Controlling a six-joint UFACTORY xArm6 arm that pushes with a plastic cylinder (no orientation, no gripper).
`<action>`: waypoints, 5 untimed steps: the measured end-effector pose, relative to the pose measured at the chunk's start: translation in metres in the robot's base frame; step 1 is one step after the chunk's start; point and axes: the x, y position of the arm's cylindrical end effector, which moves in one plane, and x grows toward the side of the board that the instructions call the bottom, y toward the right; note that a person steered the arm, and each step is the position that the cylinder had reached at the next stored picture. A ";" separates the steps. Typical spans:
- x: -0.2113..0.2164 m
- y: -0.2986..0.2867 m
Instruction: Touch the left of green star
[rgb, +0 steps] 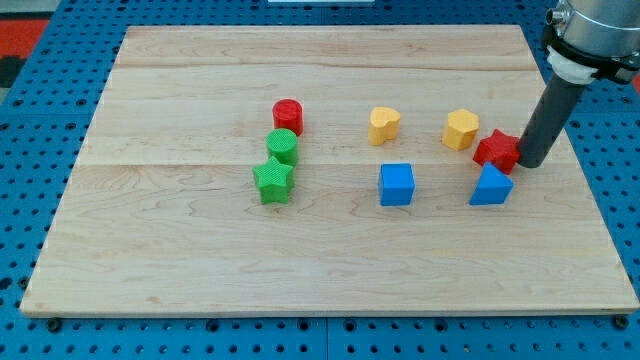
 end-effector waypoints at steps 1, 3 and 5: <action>0.000 -0.002; 0.000 -0.019; -0.030 0.007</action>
